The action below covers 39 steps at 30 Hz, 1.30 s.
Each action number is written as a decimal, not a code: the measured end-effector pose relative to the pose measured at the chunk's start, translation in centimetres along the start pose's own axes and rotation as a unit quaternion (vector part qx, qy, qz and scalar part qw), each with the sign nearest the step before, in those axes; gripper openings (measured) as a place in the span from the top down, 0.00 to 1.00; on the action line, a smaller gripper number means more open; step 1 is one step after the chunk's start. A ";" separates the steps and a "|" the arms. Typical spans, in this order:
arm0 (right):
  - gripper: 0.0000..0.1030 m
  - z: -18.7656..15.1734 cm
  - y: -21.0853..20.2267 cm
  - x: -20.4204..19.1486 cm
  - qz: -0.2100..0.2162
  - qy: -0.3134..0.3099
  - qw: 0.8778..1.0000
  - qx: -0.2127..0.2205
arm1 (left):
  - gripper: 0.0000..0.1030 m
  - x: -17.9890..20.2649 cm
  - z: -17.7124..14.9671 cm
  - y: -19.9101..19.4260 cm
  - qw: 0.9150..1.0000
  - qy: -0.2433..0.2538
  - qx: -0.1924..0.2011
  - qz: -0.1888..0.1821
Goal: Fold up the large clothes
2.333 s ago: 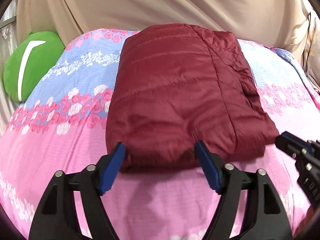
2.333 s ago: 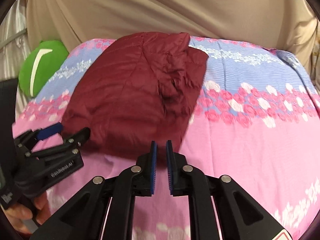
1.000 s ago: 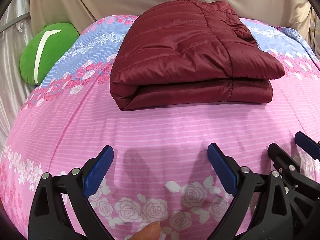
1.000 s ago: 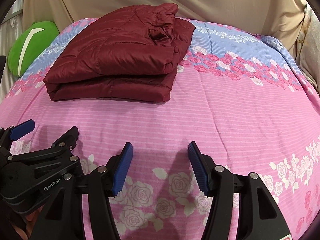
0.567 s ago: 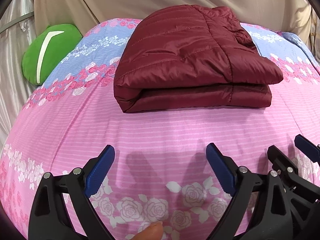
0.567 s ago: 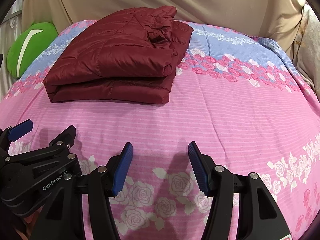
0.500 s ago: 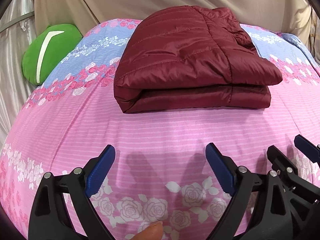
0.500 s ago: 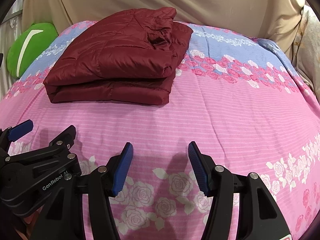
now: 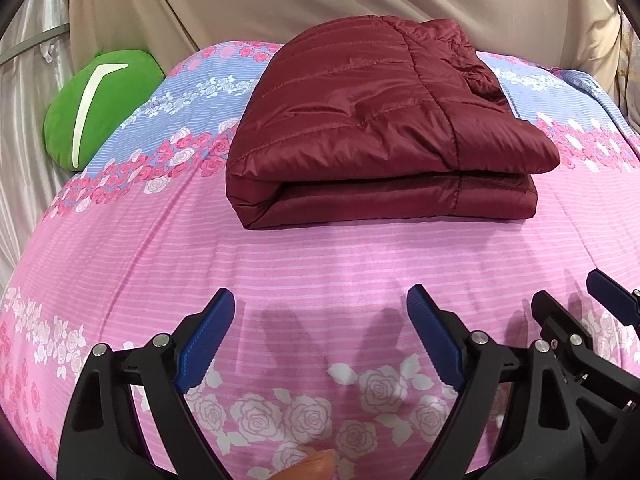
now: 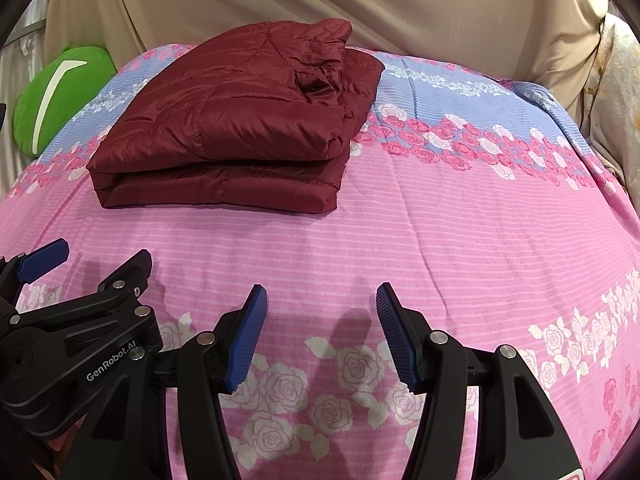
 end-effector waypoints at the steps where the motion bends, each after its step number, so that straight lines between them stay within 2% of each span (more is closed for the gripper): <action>1: 0.45 0.0 0.0 0.0 0.000 0.000 1.000 0.000 | 0.17 0.0 0.0 0.0 1.000 0.000 0.000 0.000; 39: 0.45 0.0 -0.1 0.0 -0.003 0.000 1.000 0.002 | 0.22 0.1 -0.1 0.0 1.000 -0.002 0.000 -0.002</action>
Point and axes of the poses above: each gripper's, at about its wrist camera, not at the fingertips, and y roughly the way its jaws point, x to its right, z to its top, the point moved 10 cm from there along y, roughly the way its jaws point, and after that the axes turned 10 degrees about -z, right-handed, at the moved point
